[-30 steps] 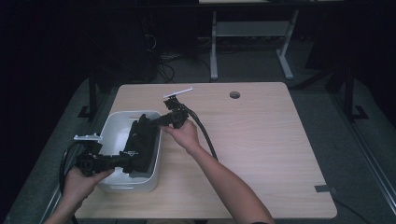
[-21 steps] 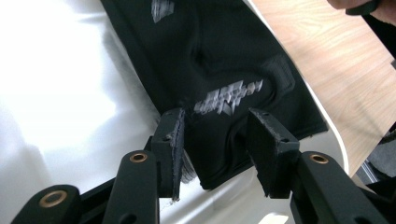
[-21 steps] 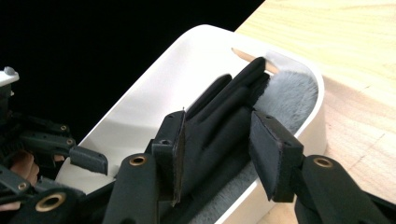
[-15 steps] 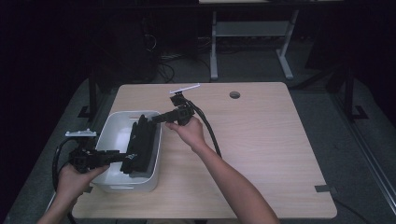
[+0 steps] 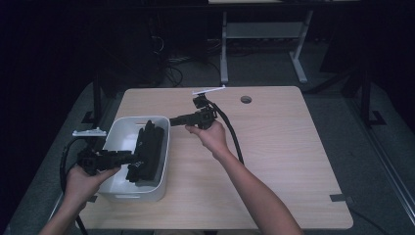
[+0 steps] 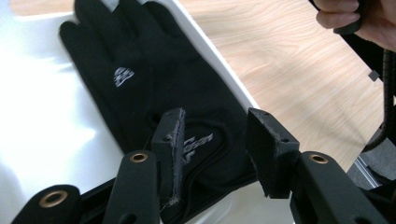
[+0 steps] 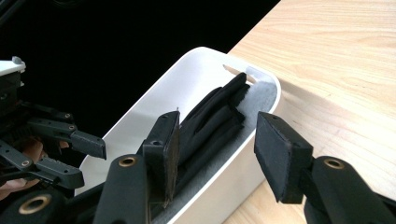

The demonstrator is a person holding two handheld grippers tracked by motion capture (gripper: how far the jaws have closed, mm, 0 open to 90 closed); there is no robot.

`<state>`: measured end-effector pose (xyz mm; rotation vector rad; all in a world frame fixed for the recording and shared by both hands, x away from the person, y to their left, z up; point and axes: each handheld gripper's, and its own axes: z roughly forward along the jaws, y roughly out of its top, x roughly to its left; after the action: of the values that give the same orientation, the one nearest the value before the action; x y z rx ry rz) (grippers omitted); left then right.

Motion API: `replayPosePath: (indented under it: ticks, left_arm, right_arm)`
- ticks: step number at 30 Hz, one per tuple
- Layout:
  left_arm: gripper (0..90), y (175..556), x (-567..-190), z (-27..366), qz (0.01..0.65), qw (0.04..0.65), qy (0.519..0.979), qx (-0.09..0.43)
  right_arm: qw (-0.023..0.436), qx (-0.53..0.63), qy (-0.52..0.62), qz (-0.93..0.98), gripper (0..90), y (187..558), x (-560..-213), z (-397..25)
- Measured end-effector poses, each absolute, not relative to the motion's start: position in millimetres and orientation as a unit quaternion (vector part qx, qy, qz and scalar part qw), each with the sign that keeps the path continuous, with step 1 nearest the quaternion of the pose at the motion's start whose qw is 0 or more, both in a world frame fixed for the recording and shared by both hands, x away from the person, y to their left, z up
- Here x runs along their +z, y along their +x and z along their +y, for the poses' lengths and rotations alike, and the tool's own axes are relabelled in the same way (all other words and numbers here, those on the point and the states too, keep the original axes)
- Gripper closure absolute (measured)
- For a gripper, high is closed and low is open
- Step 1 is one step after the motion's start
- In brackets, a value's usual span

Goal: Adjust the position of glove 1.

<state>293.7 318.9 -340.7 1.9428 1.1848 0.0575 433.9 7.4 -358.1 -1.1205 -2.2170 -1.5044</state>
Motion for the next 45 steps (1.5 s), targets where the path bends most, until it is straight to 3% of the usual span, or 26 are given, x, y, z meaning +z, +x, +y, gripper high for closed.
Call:
replayPosePath:
  ticks: [19, 45]
  left_arm:
    - [56.9, 301, -328, 268, 0.425, 0.436, 0.793, 0.011]
    - [55.4, 307, -325, 234, 0.4, 0.444, 0.802, -0.002]
  right_arm:
    - [0.104, -0.528, -0.406, -0.739, 48.0, 422, -356, -51]
    - [0.085, -0.535, -0.428, -0.723, 45.3, 413, -353, -101]
